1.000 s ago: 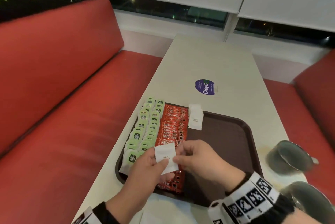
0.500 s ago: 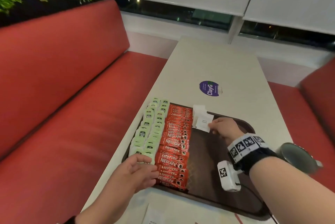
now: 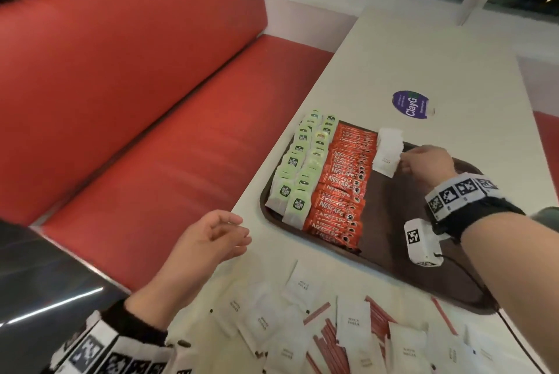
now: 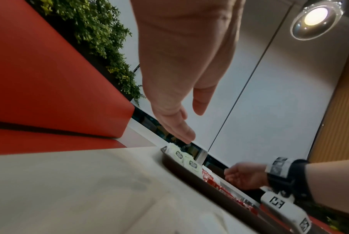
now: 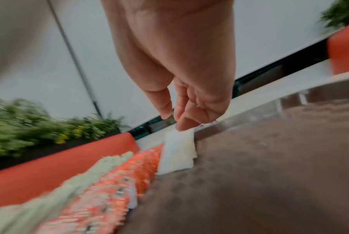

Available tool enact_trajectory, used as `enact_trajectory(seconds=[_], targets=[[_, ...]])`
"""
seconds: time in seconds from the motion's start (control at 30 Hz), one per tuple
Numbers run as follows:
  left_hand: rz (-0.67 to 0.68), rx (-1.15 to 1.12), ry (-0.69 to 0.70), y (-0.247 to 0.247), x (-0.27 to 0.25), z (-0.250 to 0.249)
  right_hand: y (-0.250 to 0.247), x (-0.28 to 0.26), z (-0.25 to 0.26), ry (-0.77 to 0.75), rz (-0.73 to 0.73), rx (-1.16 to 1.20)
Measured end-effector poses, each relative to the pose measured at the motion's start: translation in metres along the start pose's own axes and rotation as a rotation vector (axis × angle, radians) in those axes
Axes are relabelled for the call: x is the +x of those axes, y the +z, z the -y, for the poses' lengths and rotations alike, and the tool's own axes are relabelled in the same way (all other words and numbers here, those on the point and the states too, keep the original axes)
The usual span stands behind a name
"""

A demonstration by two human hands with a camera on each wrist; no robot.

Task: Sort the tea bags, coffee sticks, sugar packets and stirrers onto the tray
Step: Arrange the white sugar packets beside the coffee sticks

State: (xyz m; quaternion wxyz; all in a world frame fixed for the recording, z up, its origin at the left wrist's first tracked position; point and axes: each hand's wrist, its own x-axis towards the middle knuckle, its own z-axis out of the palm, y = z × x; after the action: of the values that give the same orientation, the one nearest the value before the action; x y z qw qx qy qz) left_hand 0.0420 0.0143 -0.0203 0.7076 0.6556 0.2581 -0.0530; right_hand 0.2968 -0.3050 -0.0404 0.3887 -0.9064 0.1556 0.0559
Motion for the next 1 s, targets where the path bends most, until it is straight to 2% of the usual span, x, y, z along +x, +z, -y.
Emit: enact_trajectory(seconds=[0.07,0.13,0.23,0.37,0.47,0.57,0.67,0.83,0.93,1.0], targets=[[0.015,0.129,0.012,-0.007,-0.004,0.009,-0.007,-0.034,0.017,-0.112,-0.028,0.064],[0.014,0.414,0.079,-0.013,-0.006,0.019,-0.009,-0.082,0.032,-0.242,0.048,0.105],[0.020,0.869,0.174,-0.019,-0.009,0.030,-0.003,-0.157,0.040,-0.406,0.222,0.034],[0.050,1.082,0.144,-0.018,-0.014,0.034,0.029,-0.233,0.031,-0.532,0.550,-0.269],[0.148,1.248,0.095,-0.008,-0.017,0.033,0.057,-0.259,0.018,-0.594,0.633,-0.512],[0.198,1.350,0.106,0.005,-0.018,0.036,0.076,-0.277,0.011,-0.663,0.630,-0.734],[0.199,1.354,0.098,0.013,-0.017,0.037,0.090,-0.290,0.011,-0.716,0.556,-0.872],[0.204,1.243,0.056,0.016,-0.017,0.037,0.103,-0.291,0.017,-0.681,0.520,-0.911],[0.208,1.194,0.028,0.016,-0.015,0.040,0.106,-0.287,0.019,-0.639,0.547,-0.895],[0.218,1.201,0.056,0.016,-0.014,0.042,0.105,-0.286,0.021,-0.606,0.578,-0.881]])
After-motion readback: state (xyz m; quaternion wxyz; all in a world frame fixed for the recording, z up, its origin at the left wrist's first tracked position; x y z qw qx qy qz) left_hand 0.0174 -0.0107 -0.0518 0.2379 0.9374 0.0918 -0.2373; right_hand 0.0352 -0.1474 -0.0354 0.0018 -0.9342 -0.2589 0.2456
